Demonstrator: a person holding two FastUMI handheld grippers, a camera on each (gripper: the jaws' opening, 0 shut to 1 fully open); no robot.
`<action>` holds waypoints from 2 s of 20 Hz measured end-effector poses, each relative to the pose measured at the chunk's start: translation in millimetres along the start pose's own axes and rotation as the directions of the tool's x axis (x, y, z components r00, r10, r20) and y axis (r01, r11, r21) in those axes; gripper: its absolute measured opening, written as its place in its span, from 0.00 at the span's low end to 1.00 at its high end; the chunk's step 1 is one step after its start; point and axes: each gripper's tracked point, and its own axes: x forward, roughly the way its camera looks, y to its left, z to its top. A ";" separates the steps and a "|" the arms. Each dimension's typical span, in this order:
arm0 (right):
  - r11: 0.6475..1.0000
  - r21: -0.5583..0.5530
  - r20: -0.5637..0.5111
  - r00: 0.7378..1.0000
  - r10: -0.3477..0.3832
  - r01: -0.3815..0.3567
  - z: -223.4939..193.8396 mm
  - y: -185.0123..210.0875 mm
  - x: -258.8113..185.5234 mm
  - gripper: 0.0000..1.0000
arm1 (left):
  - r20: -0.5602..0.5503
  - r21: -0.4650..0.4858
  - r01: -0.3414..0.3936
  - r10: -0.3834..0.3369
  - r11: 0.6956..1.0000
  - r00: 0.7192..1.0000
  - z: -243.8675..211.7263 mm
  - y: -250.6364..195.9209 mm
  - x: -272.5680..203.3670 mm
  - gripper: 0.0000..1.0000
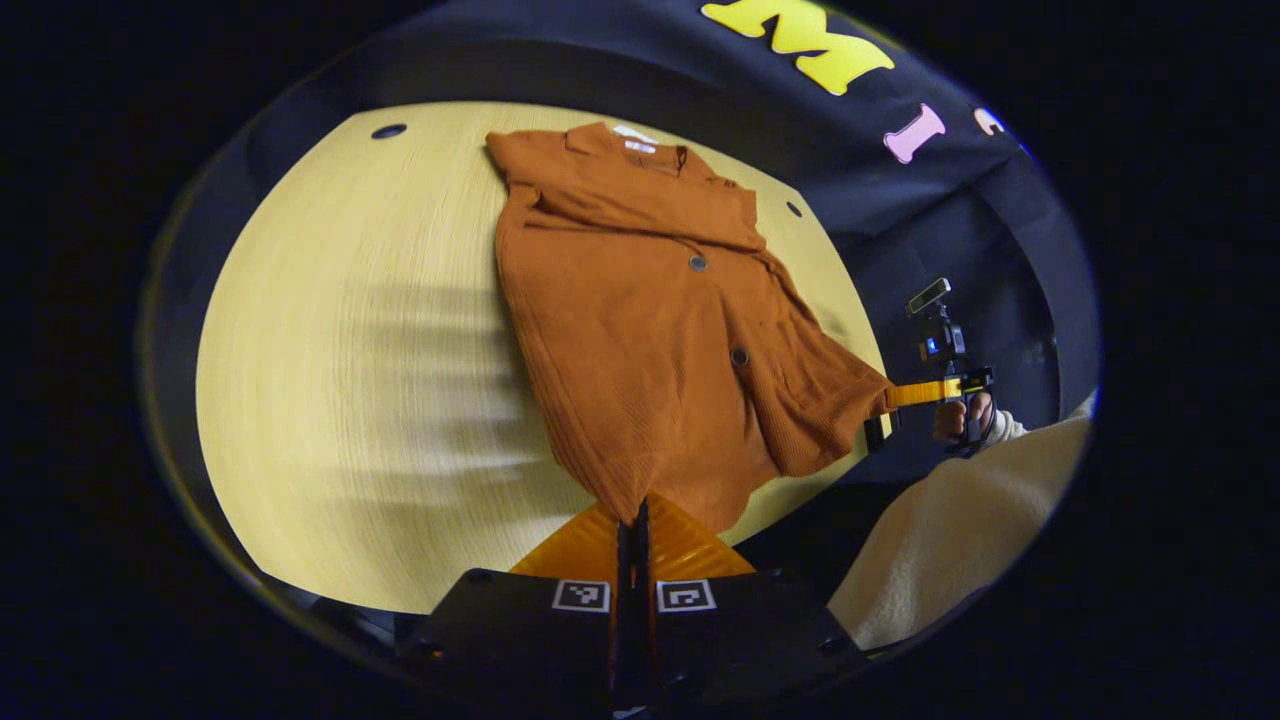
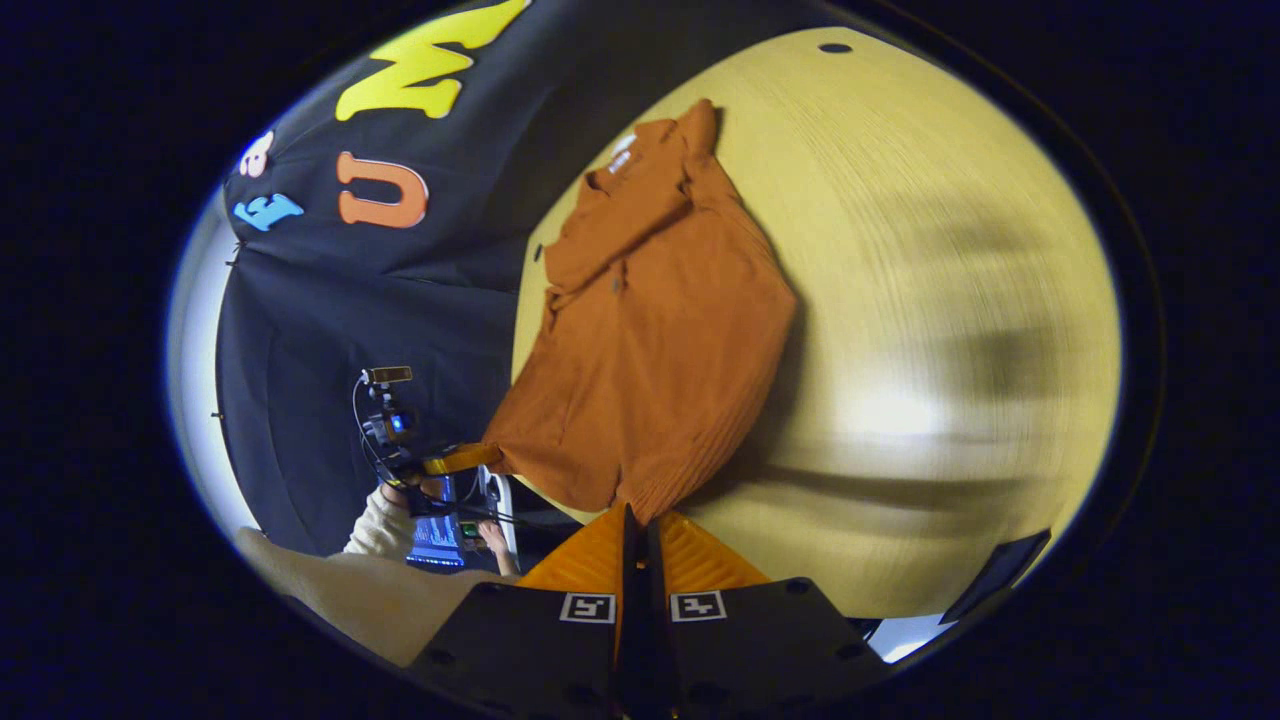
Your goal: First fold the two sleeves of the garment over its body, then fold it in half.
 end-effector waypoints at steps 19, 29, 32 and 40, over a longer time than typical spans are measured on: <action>0.980 -0.168 0.393 0.919 -0.030 0.104 373.0 64.0 72.8 0.06 | 0.415 0.034 -0.289 0.249 0.957 0.875 339.1 84.0 47.4 0.03; 0.978 0.065 0.402 0.892 -0.205 0.196 442.6 -57.2 150.6 0.06 | 0.322 -0.177 -0.249 0.295 0.952 0.900 363.2 162.7 148.7 0.03; 0.976 0.070 0.418 0.882 -0.218 0.208 445.9 -61.2 139.0 0.06 | 0.355 -0.155 -0.243 0.283 0.958 0.891 370.3 164.8 148.2 0.03; 0.983 0.084 0.479 0.859 -0.184 0.164 460.5 -41.9 135.8 0.34 | 0.413 -0.138 -0.159 0.203 0.978 0.888 383.8 150.5 137.1 0.05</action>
